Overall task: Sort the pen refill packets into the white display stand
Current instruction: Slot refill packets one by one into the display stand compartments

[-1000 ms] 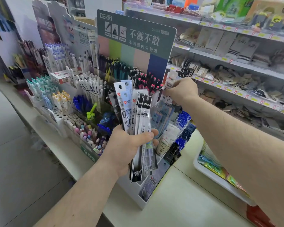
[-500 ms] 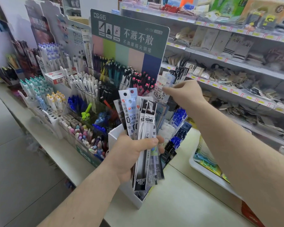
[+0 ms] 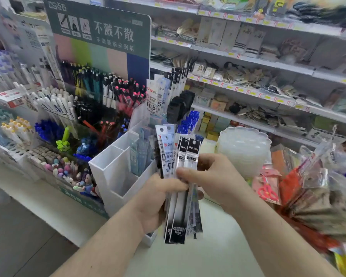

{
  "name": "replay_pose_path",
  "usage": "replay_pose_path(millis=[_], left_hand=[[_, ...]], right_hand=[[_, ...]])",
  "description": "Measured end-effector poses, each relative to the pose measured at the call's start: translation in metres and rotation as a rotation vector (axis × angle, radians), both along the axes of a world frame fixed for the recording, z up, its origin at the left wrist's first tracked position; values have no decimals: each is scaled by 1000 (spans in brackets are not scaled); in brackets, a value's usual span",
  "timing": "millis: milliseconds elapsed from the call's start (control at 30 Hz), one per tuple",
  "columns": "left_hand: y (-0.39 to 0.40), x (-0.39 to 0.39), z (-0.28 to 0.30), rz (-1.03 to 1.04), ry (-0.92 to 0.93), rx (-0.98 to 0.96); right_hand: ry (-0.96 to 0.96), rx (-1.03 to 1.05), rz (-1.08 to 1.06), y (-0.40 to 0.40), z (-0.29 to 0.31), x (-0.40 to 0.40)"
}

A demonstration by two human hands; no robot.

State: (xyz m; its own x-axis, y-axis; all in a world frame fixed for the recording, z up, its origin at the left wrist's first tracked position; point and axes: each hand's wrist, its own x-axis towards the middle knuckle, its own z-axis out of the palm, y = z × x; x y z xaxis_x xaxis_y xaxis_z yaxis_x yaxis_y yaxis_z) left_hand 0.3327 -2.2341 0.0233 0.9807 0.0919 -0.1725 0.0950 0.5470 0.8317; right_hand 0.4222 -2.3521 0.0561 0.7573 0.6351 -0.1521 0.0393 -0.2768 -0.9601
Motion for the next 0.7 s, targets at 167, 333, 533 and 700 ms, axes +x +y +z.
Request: replay_pose_path(millis=[167,333,533,700], left_hand=[[-8,4,-5,-12,-9,22],[-15,7,-14,89,54,193],[-19,7,-15,67,115,159],[-18,5,-19,81,141,92]], right_hand=[[-1,49,-56,-24,-13,5],[49,90,-123,-36,-19,6],[38,119,-166,-36,-29,7],[60,131,-199,-38,-35,6]])
